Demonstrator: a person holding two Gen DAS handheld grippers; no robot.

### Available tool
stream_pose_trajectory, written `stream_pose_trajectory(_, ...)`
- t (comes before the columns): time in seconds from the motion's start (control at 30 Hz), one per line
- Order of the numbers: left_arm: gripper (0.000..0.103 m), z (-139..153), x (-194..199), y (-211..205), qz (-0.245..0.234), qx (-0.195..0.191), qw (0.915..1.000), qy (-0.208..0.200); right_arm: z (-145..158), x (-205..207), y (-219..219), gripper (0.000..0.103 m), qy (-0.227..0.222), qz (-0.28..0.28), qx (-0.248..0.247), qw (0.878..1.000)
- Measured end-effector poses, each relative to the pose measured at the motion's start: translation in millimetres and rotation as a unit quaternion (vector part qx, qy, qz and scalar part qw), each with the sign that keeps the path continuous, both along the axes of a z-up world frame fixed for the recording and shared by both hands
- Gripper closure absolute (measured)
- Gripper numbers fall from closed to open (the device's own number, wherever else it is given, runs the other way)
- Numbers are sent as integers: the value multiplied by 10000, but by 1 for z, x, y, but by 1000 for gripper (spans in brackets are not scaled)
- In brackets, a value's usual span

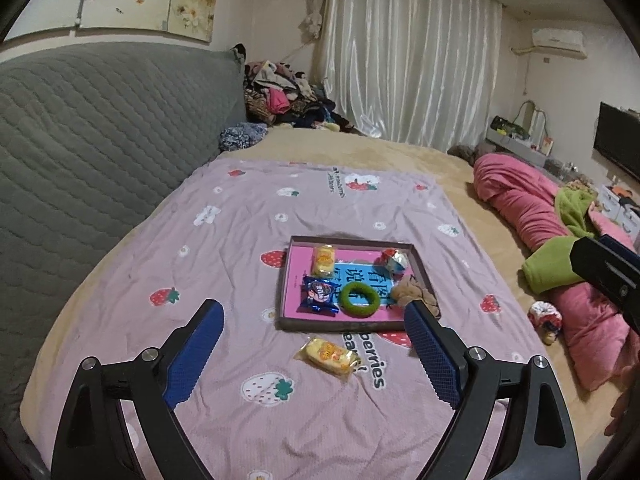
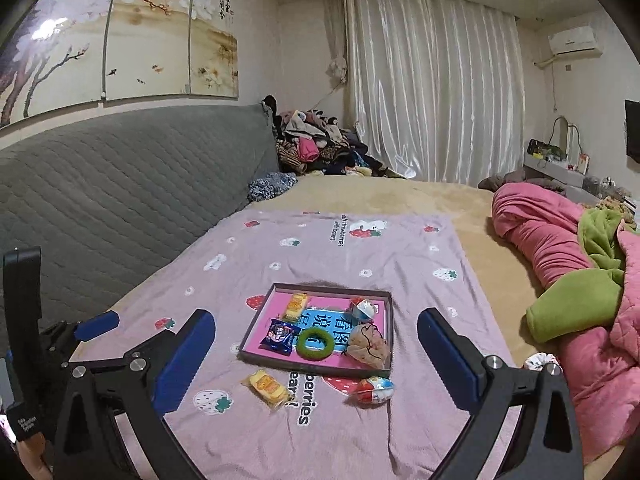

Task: Organize objects
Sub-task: 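Raise both open tools up and away from the pink tray, then move both tools toward the yellow cake pack and red-white egg toy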

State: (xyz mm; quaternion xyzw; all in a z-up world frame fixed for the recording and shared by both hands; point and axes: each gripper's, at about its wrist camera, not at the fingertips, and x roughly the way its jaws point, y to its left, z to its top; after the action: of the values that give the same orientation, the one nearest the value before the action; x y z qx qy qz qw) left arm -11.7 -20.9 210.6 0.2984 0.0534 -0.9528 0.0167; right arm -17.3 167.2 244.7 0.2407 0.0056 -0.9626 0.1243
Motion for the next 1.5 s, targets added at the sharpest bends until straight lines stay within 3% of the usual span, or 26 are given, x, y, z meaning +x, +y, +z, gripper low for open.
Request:
stream_pose_trajectory(0.3,11,18,36,1,-129,60,9999,33,17,36,8,1,178,-18,-17,9998)
stream_pose_trajectory(0.9,11,21,68,1,-153,-122,9998,37,31,74,-5,1,431,39,121,9990)
stream_pose_trajectory(1.5,11,21,108,5,-203,-140,9996,105,23,105,4,1,361,-11,174,9992)
